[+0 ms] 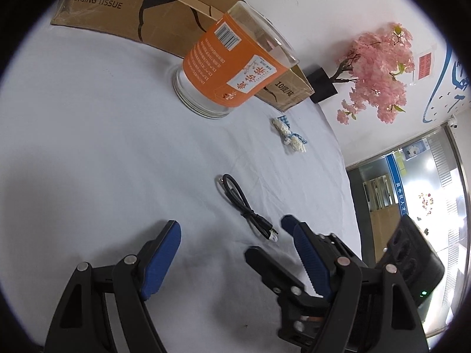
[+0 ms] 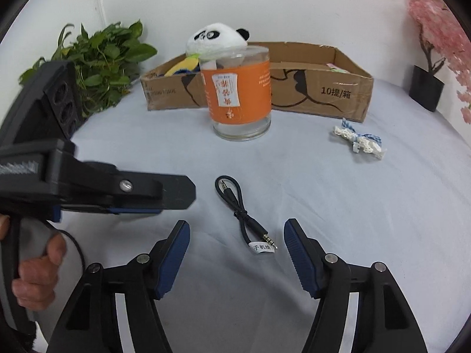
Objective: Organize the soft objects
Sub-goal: 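Move the right gripper to the black cable and grasp its plug end, then carry the black cable into the cardboard box and release it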
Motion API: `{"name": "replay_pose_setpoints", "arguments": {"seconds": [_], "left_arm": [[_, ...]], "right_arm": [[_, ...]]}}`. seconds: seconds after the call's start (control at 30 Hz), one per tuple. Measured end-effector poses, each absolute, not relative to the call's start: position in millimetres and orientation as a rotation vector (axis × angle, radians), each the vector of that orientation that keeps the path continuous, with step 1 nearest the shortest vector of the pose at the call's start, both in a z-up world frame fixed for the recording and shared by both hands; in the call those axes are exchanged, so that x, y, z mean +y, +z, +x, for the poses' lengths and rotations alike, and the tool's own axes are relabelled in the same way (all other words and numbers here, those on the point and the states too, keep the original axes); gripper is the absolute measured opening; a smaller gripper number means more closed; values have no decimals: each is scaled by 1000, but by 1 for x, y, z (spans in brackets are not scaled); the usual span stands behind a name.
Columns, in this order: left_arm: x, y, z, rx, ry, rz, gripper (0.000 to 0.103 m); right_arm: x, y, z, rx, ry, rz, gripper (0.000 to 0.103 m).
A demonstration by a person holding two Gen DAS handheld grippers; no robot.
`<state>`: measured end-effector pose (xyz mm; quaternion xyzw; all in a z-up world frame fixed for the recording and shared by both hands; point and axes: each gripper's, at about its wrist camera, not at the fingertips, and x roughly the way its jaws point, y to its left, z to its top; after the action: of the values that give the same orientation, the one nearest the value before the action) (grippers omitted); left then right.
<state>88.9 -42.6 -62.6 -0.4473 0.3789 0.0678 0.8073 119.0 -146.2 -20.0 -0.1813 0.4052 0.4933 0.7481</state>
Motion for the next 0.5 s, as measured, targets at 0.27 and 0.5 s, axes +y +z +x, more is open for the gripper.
{"name": "replay_pose_setpoints", "arguments": {"seconds": [0.27, 0.5], "left_arm": [[-44, -69, 101, 812, 78, -1015, 78], [-49, -70, 127, 848, 43, -1021, 73]], "right_arm": [[-138, -29, 110, 900, 1046, -458, 15], [-153, -26, 120, 931, 1067, -298, 8]]}}
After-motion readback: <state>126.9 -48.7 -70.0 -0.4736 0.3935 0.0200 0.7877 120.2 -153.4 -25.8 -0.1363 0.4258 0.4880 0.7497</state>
